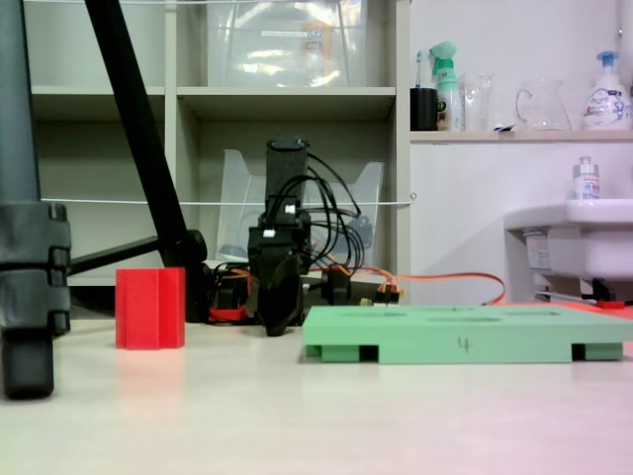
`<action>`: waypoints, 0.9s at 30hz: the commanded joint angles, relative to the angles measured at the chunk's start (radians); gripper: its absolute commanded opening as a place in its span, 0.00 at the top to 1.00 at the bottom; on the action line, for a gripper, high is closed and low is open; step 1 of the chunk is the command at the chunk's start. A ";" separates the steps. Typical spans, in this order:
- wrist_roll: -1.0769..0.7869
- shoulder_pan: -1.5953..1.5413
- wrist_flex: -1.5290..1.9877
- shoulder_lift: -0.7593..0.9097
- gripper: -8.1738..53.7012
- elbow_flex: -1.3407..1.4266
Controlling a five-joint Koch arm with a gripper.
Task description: Put the cross columnar block into the corresponding hole
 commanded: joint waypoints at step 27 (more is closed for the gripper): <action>1.302 0.192 0.713 0.071 0.48 -0.695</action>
